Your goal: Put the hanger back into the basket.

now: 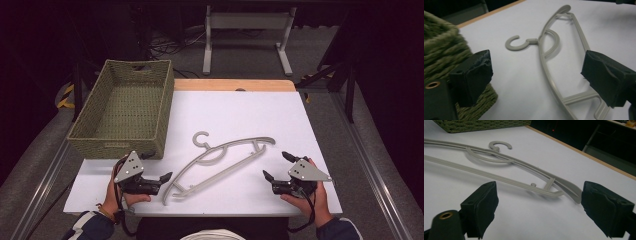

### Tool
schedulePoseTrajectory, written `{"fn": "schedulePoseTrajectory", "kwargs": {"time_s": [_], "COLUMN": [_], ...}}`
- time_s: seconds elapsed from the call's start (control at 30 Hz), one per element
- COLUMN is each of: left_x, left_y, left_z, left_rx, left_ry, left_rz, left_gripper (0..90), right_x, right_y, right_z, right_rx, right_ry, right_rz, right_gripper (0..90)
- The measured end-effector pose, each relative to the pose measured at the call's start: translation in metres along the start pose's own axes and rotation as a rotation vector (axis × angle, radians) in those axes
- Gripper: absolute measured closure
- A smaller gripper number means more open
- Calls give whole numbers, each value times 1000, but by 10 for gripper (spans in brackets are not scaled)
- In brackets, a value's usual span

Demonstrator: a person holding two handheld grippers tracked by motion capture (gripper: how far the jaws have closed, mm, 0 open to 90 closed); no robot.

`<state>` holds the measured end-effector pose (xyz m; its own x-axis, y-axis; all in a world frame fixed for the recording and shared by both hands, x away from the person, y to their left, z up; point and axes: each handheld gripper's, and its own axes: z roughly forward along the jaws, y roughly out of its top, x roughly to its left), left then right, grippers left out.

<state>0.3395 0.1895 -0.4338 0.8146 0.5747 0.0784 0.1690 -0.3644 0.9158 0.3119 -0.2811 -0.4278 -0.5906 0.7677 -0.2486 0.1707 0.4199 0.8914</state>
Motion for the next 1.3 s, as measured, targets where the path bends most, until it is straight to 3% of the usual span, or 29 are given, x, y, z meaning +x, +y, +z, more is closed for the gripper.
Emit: {"fn": "schedulePoseTrajectory", "kwargs": {"time_s": [0.13,0.33,0.4,0.47,0.53,0.6,0.7,0.8,0.97,1.03,1.3], "left_x": [-4,-8,-5,-5,-3,-2,-2,-3,-1,-1,3], "left_y": [6,18,22,27,32,35,36,33,34,35,44], "left_z": [16,48,59,69,82,92,101,113,118,120,128], "left_rx": [57,163,210,251,310,358,391,479,498,510,584], "left_ry": [-28,-71,-123,-94,-103,-79,-88,-98,-109,-125,-153], "left_rz": [-10,32,37,64,69,81,65,75,46,17,9], "left_gripper": [110,190,249,292,354,373,441,514,561,643,682], "right_x": [-1,3,4,3,3,4,4,4,6,7,8], "right_y": [1,2,2,1,1,1,0,0,0,0,-2], "right_z": [0,3,4,4,4,4,6,7,8,9,13], "right_rx": [3,20,24,27,33,35,42,53,57,67,95], "right_ry": [-4,6,7,7,7,9,19,28,36,41,60], "right_rz": [11,-12,-16,-19,-14,-18,-23,-32,-38,-44,-50], "right_gripper": [147,152,152,153,155,157,161,165,166,168,168]}}
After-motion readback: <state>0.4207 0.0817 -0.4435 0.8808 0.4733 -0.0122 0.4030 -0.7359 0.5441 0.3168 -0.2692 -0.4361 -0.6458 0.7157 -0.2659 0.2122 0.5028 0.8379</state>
